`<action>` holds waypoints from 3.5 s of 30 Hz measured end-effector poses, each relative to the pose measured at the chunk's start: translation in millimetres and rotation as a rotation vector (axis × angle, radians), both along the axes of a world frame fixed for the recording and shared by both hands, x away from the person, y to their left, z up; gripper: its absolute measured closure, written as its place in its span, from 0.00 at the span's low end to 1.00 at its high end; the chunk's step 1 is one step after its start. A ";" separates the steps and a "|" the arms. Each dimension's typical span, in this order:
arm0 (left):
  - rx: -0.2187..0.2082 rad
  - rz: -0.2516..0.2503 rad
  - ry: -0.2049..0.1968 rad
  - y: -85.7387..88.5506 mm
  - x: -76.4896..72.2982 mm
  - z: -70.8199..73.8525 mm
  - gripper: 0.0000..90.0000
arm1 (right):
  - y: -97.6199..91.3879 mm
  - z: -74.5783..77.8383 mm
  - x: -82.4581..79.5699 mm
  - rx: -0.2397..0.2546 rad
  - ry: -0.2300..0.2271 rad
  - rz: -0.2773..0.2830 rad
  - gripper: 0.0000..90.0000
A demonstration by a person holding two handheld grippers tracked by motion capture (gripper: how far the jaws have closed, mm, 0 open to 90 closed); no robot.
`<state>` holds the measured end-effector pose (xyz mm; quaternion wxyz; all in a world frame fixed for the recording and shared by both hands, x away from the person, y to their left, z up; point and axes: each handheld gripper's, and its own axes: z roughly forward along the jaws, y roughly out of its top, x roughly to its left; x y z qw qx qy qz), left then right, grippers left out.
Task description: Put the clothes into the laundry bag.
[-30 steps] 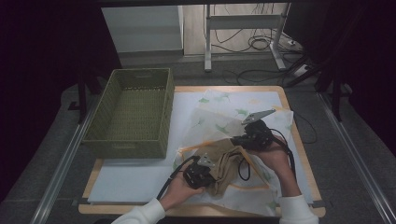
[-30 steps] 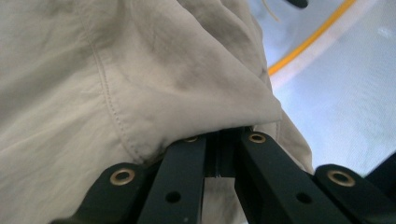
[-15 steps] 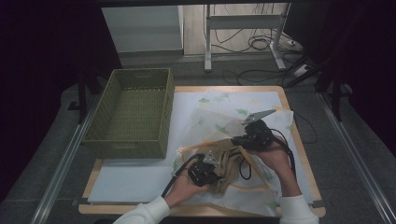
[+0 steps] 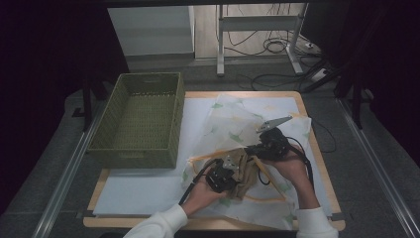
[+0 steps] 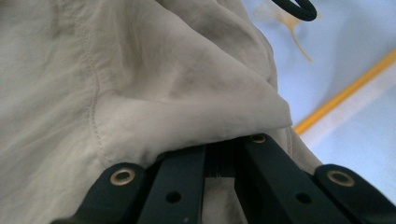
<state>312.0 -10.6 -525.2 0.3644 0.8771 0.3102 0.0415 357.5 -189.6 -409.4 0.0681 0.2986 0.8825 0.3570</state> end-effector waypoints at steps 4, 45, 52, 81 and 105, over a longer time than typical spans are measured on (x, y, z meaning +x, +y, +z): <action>-0.002 0.006 -0.012 -3.9 3.2 -0.4 1.00 | -0.1 -0.1 0.0 0.001 0.000 0.000 0.97; -0.110 -0.095 -0.079 21.2 -35.3 13.0 0.99 | -4.4 4.5 -1.5 0.013 -0.025 -0.005 0.97; -0.043 -0.132 -0.045 9.1 -29.8 1.0 1.00 | -3.7 2.9 -1.0 0.011 -0.018 -0.004 0.97; 0.014 -0.004 -0.144 -21.6 4.5 -5.6 1.00 | -4.9 1.8 0.1 0.012 -0.012 -0.002 0.97; 0.027 0.074 -0.176 -34.0 29.7 -5.4 1.00 | -11.1 2.5 1.0 0.028 -0.011 -0.013 0.97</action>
